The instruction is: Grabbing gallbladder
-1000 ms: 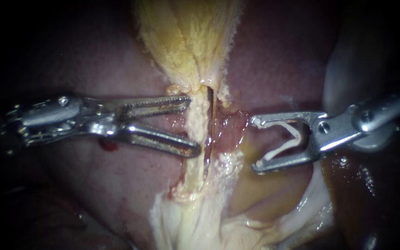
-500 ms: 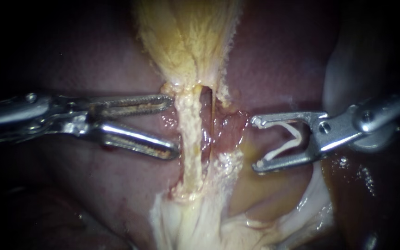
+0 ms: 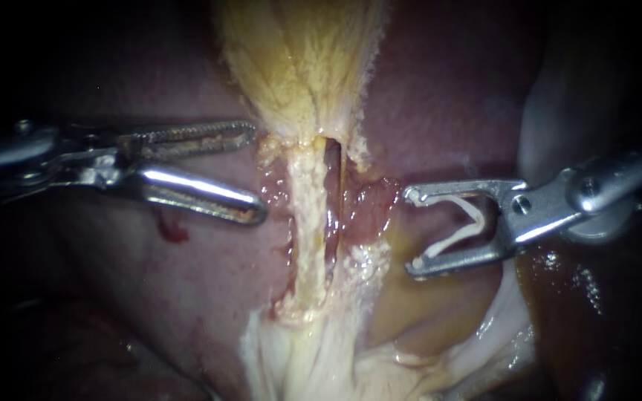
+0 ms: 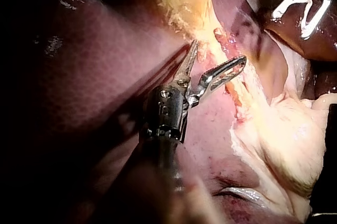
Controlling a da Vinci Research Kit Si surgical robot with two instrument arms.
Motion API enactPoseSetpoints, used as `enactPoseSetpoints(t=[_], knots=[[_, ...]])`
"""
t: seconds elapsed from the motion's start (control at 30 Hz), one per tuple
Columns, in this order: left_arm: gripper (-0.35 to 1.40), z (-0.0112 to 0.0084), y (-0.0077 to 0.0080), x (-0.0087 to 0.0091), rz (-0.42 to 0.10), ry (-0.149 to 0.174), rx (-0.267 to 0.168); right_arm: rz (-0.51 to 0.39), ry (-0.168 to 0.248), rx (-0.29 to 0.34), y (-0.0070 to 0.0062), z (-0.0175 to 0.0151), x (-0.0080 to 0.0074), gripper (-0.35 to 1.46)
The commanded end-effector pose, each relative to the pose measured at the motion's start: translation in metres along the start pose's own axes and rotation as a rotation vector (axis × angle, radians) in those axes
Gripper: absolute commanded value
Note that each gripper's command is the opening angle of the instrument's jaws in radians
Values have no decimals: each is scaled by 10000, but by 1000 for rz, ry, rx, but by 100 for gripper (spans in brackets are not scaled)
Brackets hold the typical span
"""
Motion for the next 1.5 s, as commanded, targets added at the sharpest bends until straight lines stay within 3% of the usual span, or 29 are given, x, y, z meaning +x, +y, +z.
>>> enactPoseSetpoints(t=[0.03,0.27,0.53,0.83,1.07,1.33,1.5], knots=[[64,3,2,0,-7,1,-1,0,0,0,0,0,0,47],[64,21,12,0,-2,-1,-10,0,0,0,0,0,0,47],[66,39,13,7,3,-2,-16,0,0,0,0,0,0,47],[69,47,20,25,14,3,0,0,0,0,0,0,0,47],[59,51,9,26,15,12,37,0,0,0,0,0,0,47],[59,56,-12,21,20,18,68,0,0,0,0,0,0,47],[61,57,-11,21,22,20,80,0,0,0,0,0,0,47]])
